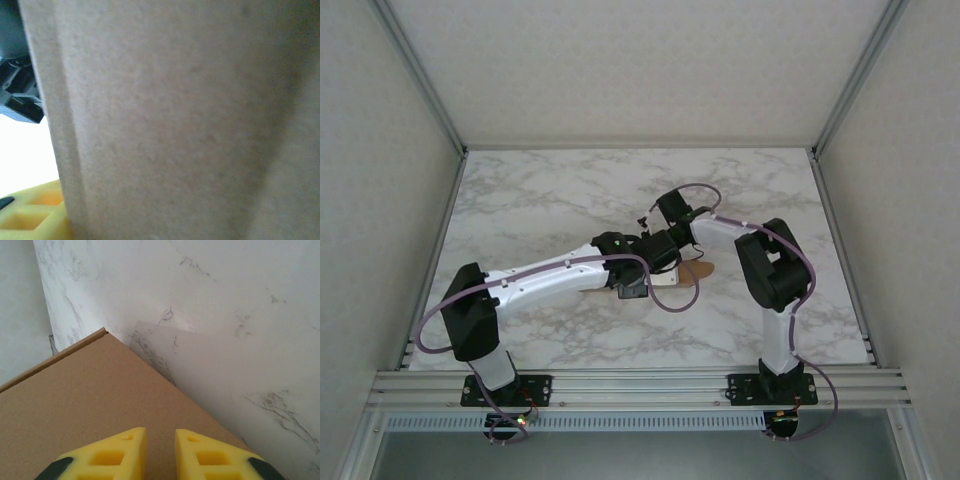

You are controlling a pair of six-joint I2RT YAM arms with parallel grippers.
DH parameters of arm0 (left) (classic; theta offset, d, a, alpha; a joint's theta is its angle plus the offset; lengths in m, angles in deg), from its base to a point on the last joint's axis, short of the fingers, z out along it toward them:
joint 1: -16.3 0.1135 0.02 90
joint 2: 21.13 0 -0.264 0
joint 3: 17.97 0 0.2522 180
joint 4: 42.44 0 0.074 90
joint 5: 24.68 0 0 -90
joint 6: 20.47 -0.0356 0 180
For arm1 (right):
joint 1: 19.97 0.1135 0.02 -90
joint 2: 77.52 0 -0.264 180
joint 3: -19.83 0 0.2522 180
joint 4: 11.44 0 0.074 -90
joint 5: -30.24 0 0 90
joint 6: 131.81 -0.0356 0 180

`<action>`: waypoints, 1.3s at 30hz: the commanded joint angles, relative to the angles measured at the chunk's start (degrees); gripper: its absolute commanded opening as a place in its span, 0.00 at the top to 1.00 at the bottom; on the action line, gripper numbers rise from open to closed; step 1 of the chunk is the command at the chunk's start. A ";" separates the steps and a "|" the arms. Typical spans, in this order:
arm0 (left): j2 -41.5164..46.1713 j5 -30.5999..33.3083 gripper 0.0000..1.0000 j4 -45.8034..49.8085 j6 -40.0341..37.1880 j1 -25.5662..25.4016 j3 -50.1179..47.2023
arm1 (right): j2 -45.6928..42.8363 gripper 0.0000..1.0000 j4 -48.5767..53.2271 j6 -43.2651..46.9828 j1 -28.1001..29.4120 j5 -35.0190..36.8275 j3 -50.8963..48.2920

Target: Fold the paper box

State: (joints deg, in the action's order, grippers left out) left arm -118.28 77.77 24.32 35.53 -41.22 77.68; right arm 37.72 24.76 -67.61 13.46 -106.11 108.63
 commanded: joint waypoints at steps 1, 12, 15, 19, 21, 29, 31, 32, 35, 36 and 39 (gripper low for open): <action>-0.42 1.51 0.41 -3.11 -1.19 2.38 0.02 | 2.78 0.76 6.57 2.58 0.93 -1.05 2.83; 0.47 3.05 0.23 -9.87 -3.27 4.40 -0.54 | 4.74 0.58 8.41 3.48 0.09 0.72 6.44; 1.77 2.71 0.16 -11.66 -3.60 4.68 -0.91 | 4.12 0.54 8.23 3.45 -0.47 1.18 6.85; 3.65 2.66 0.13 -12.82 -4.52 4.69 -1.97 | 3.94 0.45 8.34 3.82 -0.68 1.03 7.60; 4.47 2.76 0.10 -13.01 -4.59 4.72 -2.24 | 3.79 0.42 8.46 4.06 -0.74 0.92 7.63; 7.97 3.29 0.00 -14.50 -3.72 4.44 -3.14 | 1.33 0.37 7.51 4.37 -1.48 1.83 6.73; 8.88 3.13 0.00 -14.72 -3.49 4.09 -3.14 | 0.83 0.37 7.53 4.52 -1.61 1.93 6.85; 9.28 3.06 0.00 -14.83 -3.28 3.93 -3.29 | 0.38 0.37 7.32 4.57 -1.61 1.92 6.69; 10.26 2.60 0.00 -15.14 -2.88 3.60 -4.47 | -1.06 0.38 6.62 4.65 -1.54 1.27 5.89; 10.39 2.73 0.00 -15.40 -2.63 3.32 -5.22 | -1.74 0.38 6.06 4.77 -1.48 1.03 5.32; 11.02 3.58 0.00 -16.05 -1.45 2.12 -6.71 | -3.71 0.39 5.51 5.70 -1.20 0.82 3.63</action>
State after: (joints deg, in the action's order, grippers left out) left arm -108.60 79.52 8.84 32.41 -38.12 72.74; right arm 37.68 30.27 -63.61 12.26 -104.39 113.66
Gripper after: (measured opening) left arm 0.993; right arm 0.611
